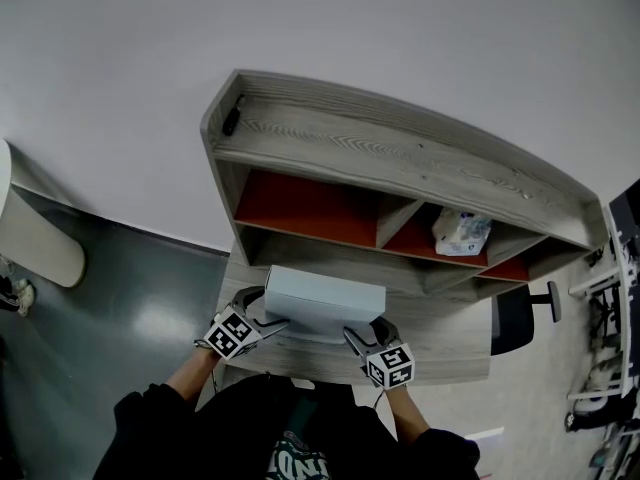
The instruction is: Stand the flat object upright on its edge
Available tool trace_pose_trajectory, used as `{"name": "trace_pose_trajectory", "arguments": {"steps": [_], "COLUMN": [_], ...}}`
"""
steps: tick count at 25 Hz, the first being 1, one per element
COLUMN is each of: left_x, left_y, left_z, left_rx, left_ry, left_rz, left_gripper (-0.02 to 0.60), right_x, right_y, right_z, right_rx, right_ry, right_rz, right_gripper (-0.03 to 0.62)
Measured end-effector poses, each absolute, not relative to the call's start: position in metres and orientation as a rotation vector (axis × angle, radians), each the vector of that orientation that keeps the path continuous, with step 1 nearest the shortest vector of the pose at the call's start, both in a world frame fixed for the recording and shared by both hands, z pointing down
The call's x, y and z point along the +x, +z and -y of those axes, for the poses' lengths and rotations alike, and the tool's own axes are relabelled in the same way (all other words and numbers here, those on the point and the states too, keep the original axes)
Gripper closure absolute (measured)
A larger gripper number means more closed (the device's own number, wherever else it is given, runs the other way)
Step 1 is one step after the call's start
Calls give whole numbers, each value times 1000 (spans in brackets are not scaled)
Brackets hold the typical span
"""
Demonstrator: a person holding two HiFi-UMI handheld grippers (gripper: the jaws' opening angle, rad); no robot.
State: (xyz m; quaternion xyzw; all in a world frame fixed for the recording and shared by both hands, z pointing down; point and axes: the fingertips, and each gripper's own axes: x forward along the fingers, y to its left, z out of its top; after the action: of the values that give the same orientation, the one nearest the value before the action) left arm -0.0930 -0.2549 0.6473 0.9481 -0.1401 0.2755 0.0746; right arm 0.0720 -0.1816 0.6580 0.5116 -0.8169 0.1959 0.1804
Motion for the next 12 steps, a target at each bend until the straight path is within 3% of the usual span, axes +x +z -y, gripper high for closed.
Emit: {"name": "trace_pose_trajectory", "arguments": {"steps": [12], "left_x": [-74], "left_y": [639], "left_z": [252], "left_rx": [2951], "left_ry": [1026], "left_rz": [48], "left_gripper": [199], "right_x": [70], "right_y": [659], "right_z": [175], "right_rx": [1393], "right_ry": [502], "right_rz": [2283], "right_gripper": [330]}}
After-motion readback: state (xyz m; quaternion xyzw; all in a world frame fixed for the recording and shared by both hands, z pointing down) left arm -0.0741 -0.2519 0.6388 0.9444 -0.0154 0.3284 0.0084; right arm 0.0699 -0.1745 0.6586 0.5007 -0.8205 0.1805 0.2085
